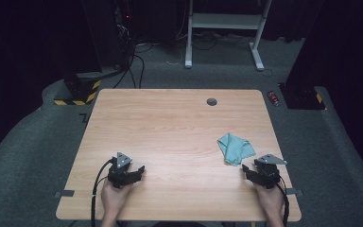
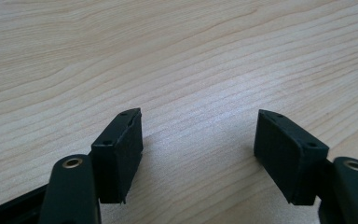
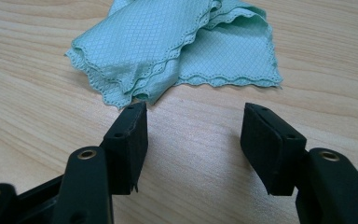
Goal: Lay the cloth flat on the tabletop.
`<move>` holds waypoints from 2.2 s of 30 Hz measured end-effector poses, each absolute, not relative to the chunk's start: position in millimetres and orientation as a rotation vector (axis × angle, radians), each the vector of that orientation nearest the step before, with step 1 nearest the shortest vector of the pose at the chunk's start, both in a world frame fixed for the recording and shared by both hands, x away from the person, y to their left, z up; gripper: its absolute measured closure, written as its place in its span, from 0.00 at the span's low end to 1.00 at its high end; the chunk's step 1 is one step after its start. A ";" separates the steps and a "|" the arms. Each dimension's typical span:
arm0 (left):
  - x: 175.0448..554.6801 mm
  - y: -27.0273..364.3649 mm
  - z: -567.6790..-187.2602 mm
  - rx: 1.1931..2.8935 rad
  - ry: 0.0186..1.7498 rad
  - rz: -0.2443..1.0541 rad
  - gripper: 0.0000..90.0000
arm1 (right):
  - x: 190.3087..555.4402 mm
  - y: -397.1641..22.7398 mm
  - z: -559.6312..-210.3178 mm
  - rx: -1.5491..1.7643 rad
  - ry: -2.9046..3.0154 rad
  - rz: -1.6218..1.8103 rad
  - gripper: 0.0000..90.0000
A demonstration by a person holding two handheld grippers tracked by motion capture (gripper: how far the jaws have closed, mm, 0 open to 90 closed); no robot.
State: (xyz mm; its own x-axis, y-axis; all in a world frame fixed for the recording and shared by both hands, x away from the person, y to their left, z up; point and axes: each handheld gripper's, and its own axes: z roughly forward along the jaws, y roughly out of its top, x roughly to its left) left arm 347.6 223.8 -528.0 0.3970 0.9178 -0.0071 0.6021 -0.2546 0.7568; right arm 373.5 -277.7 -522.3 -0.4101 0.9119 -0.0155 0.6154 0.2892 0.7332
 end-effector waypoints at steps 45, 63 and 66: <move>347.9 224.9 -527.9 1.962 1.297 0.571 0.35 | 440.2 -254.2 -509.9 1.445 2.070 0.964 0.65; 347.9 224.8 -527.7 1.966 1.297 0.573 0.35 | 435.5 -231.8 -503.8 1.310 2.191 1.056 0.99; 347.9 224.7 -527.9 1.965 1.297 0.573 0.35 | 432.2 -224.1 -501.2 1.271 2.212 1.065 0.99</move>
State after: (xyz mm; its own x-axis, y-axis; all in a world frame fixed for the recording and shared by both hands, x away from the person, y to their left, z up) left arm 347.9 224.7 -527.9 0.4000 0.9164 -0.0161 0.6048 -0.2507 0.7559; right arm 432.2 -224.1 -501.2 -0.5218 0.8518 0.0473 0.5682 0.3056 0.7640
